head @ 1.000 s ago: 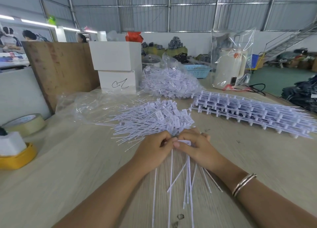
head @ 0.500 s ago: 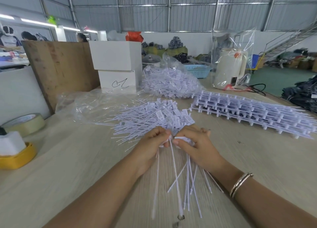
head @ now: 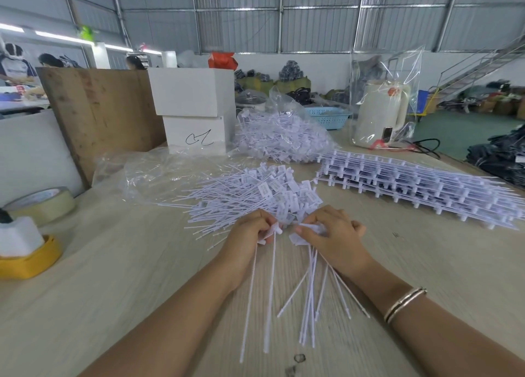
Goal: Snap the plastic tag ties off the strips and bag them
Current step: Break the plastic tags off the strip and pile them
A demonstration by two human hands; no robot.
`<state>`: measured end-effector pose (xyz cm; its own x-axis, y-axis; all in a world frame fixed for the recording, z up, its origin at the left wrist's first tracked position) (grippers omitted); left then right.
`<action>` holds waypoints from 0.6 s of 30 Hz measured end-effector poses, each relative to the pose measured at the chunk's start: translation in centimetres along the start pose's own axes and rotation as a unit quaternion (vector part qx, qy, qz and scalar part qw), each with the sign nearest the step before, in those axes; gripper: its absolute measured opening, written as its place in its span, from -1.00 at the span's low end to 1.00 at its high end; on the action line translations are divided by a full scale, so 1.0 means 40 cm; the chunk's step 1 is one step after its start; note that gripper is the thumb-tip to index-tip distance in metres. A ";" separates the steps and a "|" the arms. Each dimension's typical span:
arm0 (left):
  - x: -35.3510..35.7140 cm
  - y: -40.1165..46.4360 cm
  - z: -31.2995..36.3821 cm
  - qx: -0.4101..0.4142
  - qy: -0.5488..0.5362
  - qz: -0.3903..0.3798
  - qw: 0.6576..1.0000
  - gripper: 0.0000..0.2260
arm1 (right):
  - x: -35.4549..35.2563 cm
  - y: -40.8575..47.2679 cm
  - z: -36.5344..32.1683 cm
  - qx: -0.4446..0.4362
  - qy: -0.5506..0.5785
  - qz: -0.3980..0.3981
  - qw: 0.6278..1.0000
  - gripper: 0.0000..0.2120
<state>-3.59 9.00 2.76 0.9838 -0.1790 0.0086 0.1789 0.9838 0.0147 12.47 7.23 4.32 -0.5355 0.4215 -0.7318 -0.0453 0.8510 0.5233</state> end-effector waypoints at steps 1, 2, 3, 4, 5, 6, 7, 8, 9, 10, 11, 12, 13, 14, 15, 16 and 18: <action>0.000 -0.001 0.000 -0.001 0.015 -0.001 1.000 -0.70 | 0.005 0.000 0.005 0.007 -0.004 -0.012 1.000 -0.85; 0.001 0.000 -0.002 -0.003 0.028 0.001 1.000 -0.72 | 0.010 -0.001 0.007 0.010 -0.006 -0.020 1.000 -0.82; 0.001 0.000 -0.005 -0.006 0.037 0.005 0.999 -0.72 | 0.013 -0.001 0.006 0.009 -0.009 -0.025 1.000 -0.78; 0.002 0.000 -0.009 -0.008 0.044 0.009 0.999 -0.73 | 0.016 0.000 0.005 0.006 -0.014 -0.026 1.000 -0.76; 0.003 -0.001 -0.011 -0.006 0.051 0.011 0.999 -0.72 | 0.017 0.001 0.004 0.005 -0.020 -0.026 0.999 -0.76; 0.007 -0.002 -0.010 0.002 0.064 0.009 0.998 -0.72 | 0.017 0.002 0.004 0.007 -0.026 -0.025 0.999 -0.78; 0.013 -0.004 -0.009 0.014 0.083 0.000 0.996 -0.72 | 0.014 0.003 0.005 0.009 -0.027 -0.022 0.999 -0.79; 0.020 -0.006 -0.008 0.028 0.106 -0.013 0.994 -0.72 | 0.007 0.004 0.004 0.009 -0.023 -0.012 1.000 -0.79; 0.027 -0.008 -0.006 0.040 0.128 -0.028 0.991 -0.72 | -0.003 0.005 0.001 0.004 -0.013 0.005 1.000 -0.78; 0.033 -0.010 -0.005 0.051 0.147 -0.040 0.987 -0.72 | -0.015 0.003 -0.006 -0.004 0.004 0.024 1.000 -0.77; 0.037 -0.012 -0.003 0.061 0.161 -0.050 0.984 -0.71 | -0.027 0.001 -0.016 -0.016 0.025 0.041 0.999 -0.76; 0.043 -0.014 0.000 0.072 0.172 -0.057 0.981 -0.70 | -0.033 -0.002 -0.025 -0.029 0.045 0.047 0.997 -0.75; 0.048 -0.018 0.003 0.083 0.182 -0.062 0.978 -0.69 | -0.031 -0.003 -0.034 -0.041 0.059 0.038 0.997 -0.75; 0.053 -0.020 0.007 0.093 0.189 -0.064 0.975 -0.67 | -0.022 -0.005 -0.044 -0.054 0.062 0.014 0.997 -0.75; 0.056 -0.021 0.010 0.099 0.187 -0.067 0.975 -0.66 | -0.008 -0.008 -0.056 -0.068 0.054 -0.016 0.996 -0.74; 0.058 -0.021 0.011 0.103 0.178 -0.071 0.976 -0.64 | 0.008 -0.012 -0.066 -0.084 0.040 -0.044 0.995 -0.73; 0.058 -0.022 0.016 0.107 0.163 -0.071 0.978 -0.61 | 0.025 -0.018 -0.078 -0.107 0.021 -0.075 0.991 -0.74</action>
<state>-1.49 7.73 3.39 0.9066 -0.2659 -0.3277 0.3422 0.9176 0.2023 9.33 6.07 4.59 -0.5444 0.2771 -0.7918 -0.3025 0.8155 0.4934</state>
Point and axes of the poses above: each hand's wrist, its own y-axis towards the middle knuckle, its own x-axis out of the palm, z = x × y, the point moved 9 cm from there along y, towards the middle knuckle, and after that the axes turned 7 degrees about -x, right-handed, at the moved point
